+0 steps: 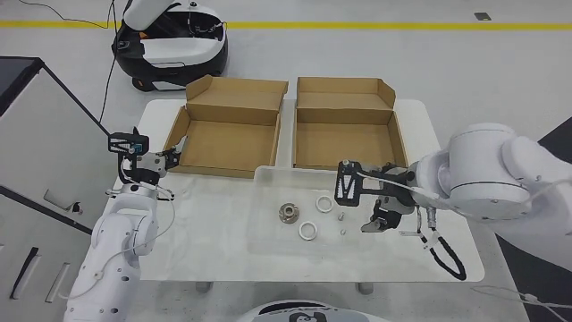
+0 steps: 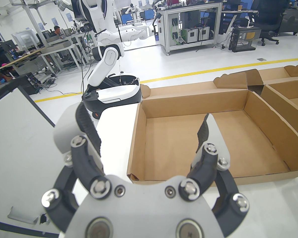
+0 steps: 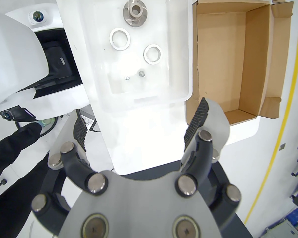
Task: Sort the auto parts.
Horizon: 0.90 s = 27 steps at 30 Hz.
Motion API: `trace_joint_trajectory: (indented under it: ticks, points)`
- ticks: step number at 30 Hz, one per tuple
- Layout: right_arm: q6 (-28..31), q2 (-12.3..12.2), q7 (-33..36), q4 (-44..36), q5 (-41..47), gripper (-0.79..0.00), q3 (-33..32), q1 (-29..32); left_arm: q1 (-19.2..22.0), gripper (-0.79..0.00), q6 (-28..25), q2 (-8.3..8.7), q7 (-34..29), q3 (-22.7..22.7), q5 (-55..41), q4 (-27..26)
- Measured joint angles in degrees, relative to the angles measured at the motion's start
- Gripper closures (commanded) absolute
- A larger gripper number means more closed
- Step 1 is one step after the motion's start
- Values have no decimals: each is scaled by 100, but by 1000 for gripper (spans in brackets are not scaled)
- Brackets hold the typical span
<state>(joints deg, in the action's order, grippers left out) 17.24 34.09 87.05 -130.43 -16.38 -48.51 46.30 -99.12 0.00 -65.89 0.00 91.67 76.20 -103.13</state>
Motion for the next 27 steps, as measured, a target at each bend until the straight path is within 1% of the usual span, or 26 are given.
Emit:
trace_joint_trajectory:
  ticks: [5, 11, 19, 27]
  points:
    - [115, 21, -116, 308, -90, -785, 430, -121, 0, -785, 0, 0, 0, 0, 0, 0]
    - [172, 133, -215, 600, -148, -785, 744, -189, 0, -785, 0, 0, 0, 0, 0, 0]
    - [30, 339, -333, 760, -216, -785, 1139, -273, 0, -785, 0, 0, 0, 0, 0, 0]
    - [-116, 515, -301, 865, -266, -785, 1423, -366, 0, -785, 0, 0, 0, 0, 0, 0]
